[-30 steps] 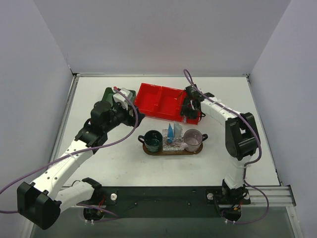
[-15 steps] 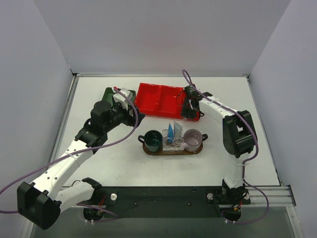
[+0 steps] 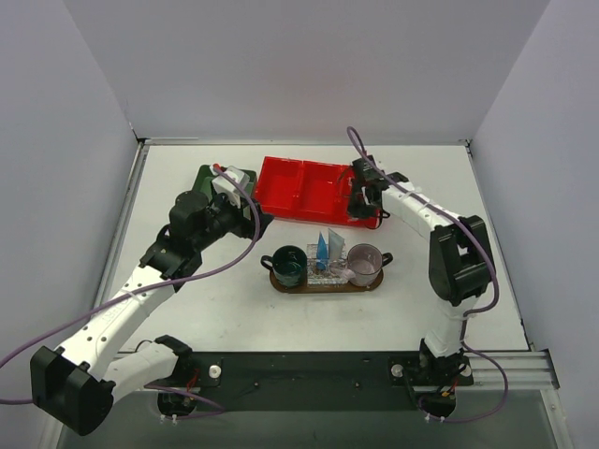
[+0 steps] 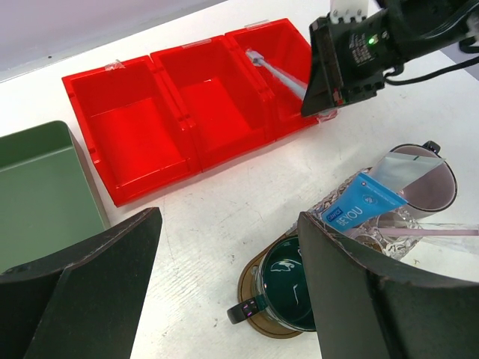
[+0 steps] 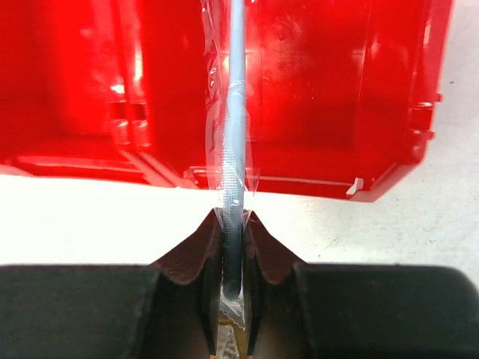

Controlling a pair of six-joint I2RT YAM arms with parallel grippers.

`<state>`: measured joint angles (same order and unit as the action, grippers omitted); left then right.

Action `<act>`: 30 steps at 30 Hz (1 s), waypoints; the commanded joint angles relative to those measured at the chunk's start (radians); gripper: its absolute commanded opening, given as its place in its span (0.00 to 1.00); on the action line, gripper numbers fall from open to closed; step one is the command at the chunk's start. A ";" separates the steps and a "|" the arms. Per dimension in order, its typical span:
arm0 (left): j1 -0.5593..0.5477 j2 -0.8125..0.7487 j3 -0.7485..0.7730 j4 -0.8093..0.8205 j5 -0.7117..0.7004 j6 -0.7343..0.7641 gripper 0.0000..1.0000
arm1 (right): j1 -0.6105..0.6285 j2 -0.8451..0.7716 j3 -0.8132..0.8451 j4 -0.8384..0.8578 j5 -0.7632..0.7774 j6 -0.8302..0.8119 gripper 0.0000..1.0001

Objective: Prepare toiletry sets of a toothbrush and toothpaste on the tray

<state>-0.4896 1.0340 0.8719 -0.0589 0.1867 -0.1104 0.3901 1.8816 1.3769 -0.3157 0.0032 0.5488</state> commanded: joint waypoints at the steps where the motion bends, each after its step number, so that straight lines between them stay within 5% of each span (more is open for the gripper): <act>1: 0.003 -0.028 0.007 0.019 -0.004 0.011 0.84 | 0.010 -0.145 0.005 -0.011 0.040 -0.035 0.01; 15: 0.005 -0.005 0.168 0.045 -0.075 -0.202 0.84 | 0.177 -0.478 -0.028 -0.028 0.152 -0.176 0.00; 19: 0.005 0.027 0.205 0.140 0.032 -0.334 0.84 | 0.282 -0.626 -0.088 0.015 0.211 -0.184 0.00; 25: -0.013 0.075 0.076 0.610 0.356 -0.552 0.84 | 0.509 -0.785 -0.246 0.167 0.343 -0.185 0.00; 30: -0.036 0.080 0.075 0.573 0.390 -0.537 0.84 | 0.660 -0.812 -0.285 0.240 0.446 -0.202 0.00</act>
<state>-0.5095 1.1206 0.9375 0.3874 0.4679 -0.6006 0.9627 1.0786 1.1152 -0.1879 0.3061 0.3698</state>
